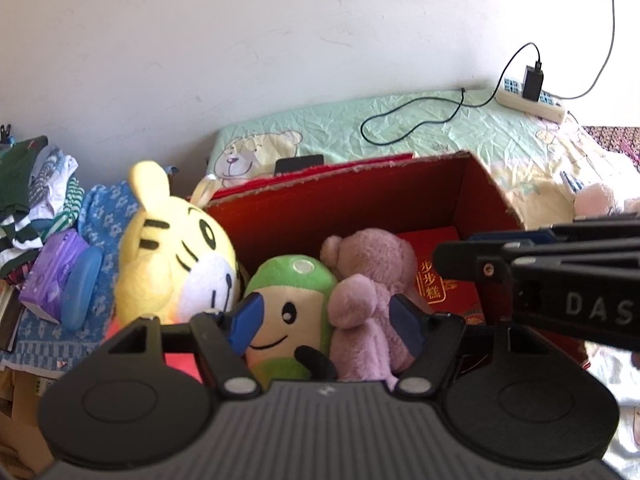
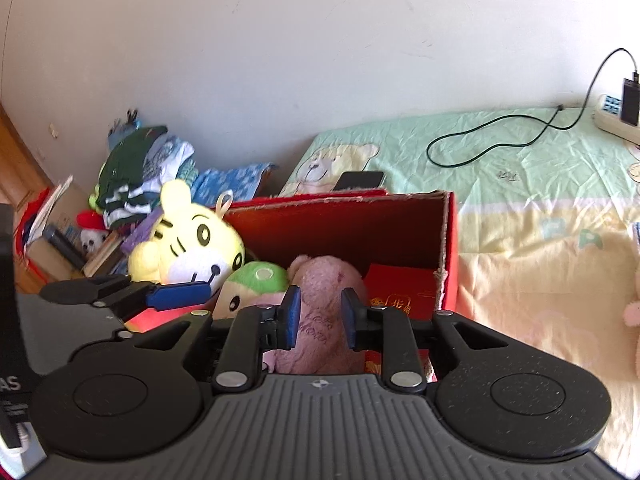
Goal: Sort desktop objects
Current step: 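Open the right gripper and release the pink teddy bear in the box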
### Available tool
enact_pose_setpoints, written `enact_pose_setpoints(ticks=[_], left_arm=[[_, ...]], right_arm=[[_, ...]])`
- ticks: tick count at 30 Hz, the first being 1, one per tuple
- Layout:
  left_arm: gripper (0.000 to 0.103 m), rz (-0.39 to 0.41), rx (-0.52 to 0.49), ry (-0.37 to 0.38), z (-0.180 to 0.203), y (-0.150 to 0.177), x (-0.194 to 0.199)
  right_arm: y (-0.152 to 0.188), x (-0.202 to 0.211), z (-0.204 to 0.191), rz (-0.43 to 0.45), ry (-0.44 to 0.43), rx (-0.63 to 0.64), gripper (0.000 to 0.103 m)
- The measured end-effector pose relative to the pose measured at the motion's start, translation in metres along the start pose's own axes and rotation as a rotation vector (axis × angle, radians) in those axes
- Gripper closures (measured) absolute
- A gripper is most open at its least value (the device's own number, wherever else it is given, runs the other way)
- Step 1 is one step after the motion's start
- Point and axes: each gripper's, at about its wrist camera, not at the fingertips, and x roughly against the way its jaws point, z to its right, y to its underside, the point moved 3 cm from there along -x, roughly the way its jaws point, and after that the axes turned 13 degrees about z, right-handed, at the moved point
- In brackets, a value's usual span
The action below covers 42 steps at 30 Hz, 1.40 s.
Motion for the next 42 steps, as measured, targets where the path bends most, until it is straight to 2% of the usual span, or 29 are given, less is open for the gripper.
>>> enact_pose_setpoints(ticks=[11,14,23,31,36,42], left_arm=[[0.031,0.041,-0.014,-0.034,0.006,-0.006,0.014],[0.031,0.041,-0.005,-0.049,0.004,-0.005,0.016],[0.030,0.024,0.017,-0.110,0.005,-0.003,0.022],[0.030,-0.005,0.057,-0.188,0.011,0.000,0.030],[0.030,-0.001,0.066,-0.250,0.021,-0.001,0.042],[0.028,0.005,0.091,-0.288,0.033,-0.002,0.058]], right_arm=[[-0.002,0.015,-0.001,0.036,0.020,0.016,0.077],[-0.002,0.019,0.002,0.045,0.028,-0.006,0.073],[0.004,0.036,0.005,0.099,0.037,-0.013,0.072],[0.006,0.043,0.013,0.071,-0.026,-0.048,0.070],[0.007,0.052,0.015,0.046,-0.074,-0.042,0.068],[0.006,0.066,0.021,0.041,-0.125,-0.030,0.066]])
